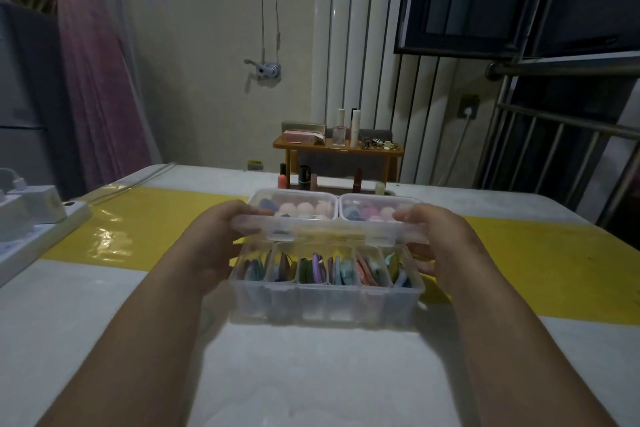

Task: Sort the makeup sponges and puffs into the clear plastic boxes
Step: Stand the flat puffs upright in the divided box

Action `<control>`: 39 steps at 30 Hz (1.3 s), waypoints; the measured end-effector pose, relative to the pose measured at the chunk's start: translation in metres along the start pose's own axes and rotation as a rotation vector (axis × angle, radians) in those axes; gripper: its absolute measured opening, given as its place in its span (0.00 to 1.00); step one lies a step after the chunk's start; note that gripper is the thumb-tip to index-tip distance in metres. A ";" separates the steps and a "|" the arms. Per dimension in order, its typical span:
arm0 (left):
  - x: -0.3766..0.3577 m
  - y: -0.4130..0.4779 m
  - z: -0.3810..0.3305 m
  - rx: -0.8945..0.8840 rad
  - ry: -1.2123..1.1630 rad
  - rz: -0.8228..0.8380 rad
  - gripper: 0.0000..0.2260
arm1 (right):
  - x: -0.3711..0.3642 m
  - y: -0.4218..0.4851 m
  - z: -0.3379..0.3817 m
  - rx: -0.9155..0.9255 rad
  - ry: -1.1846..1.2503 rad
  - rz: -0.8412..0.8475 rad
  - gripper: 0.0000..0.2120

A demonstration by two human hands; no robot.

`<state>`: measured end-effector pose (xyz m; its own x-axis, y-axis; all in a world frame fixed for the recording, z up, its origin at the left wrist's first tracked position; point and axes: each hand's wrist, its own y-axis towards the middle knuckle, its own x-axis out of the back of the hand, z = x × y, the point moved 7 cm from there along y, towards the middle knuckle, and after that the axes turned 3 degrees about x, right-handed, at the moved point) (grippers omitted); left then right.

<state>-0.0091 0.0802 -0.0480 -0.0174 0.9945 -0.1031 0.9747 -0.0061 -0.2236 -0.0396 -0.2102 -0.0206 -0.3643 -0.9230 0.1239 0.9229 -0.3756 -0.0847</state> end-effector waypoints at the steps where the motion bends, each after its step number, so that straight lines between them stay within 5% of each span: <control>1: 0.001 0.001 0.001 0.003 0.004 -0.005 0.13 | -0.002 0.001 0.000 0.005 -0.044 0.013 0.10; 11: 0.005 0.000 0.001 -0.045 0.345 -0.029 0.08 | -0.013 -0.002 0.002 0.144 -0.469 0.260 0.13; 17: 0.000 -0.003 -0.005 -0.112 0.533 -0.059 0.04 | -0.017 0.001 0.004 0.189 -0.565 0.253 0.18; 22: 0.005 0.000 -0.006 -0.125 0.675 -0.144 0.12 | -0.017 0.005 0.002 0.192 -0.619 0.234 0.16; 34: 0.019 -0.025 0.005 -0.215 0.525 -0.425 0.20 | -0.006 -0.011 -0.008 0.291 -0.541 0.188 0.13; 39: 0.010 -0.037 0.028 -0.082 0.205 -0.082 0.23 | -0.008 -0.030 -0.034 0.302 -0.561 0.377 0.39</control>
<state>-0.0510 0.0871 -0.0678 -0.0597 0.9918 0.1127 0.9868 0.0757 -0.1432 -0.0682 -0.1945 -0.0522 0.0276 -0.7733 0.6335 0.9964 0.0722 0.0448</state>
